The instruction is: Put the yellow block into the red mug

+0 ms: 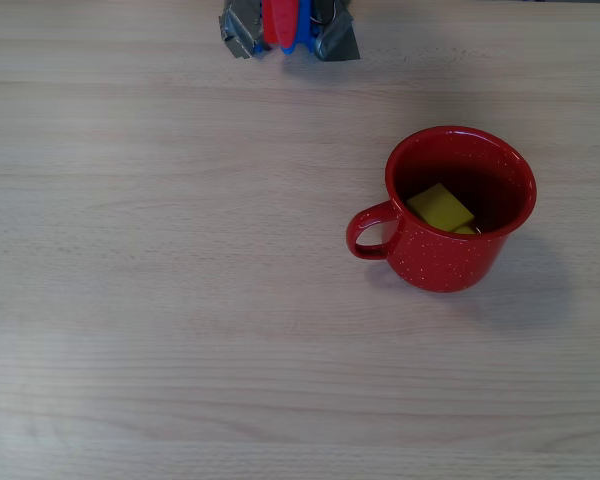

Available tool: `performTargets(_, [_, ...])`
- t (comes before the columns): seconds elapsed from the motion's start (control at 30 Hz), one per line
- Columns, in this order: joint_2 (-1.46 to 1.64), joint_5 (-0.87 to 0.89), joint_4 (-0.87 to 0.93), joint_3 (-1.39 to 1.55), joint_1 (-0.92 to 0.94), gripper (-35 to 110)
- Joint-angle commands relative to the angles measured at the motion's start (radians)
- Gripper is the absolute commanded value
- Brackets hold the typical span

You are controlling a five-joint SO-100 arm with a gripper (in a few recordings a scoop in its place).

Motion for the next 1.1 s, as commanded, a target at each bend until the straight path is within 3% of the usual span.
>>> performTargets(0.0, [0.1, 0.02, 0.006, 0.064, -0.008, 0])
performTargets(0.73, [0.689, -0.052, 0.098, 0.707, -0.018, 0])
performTargets(1.07, [0.689, -0.052, 0.103, 0.758, -0.028, 0])
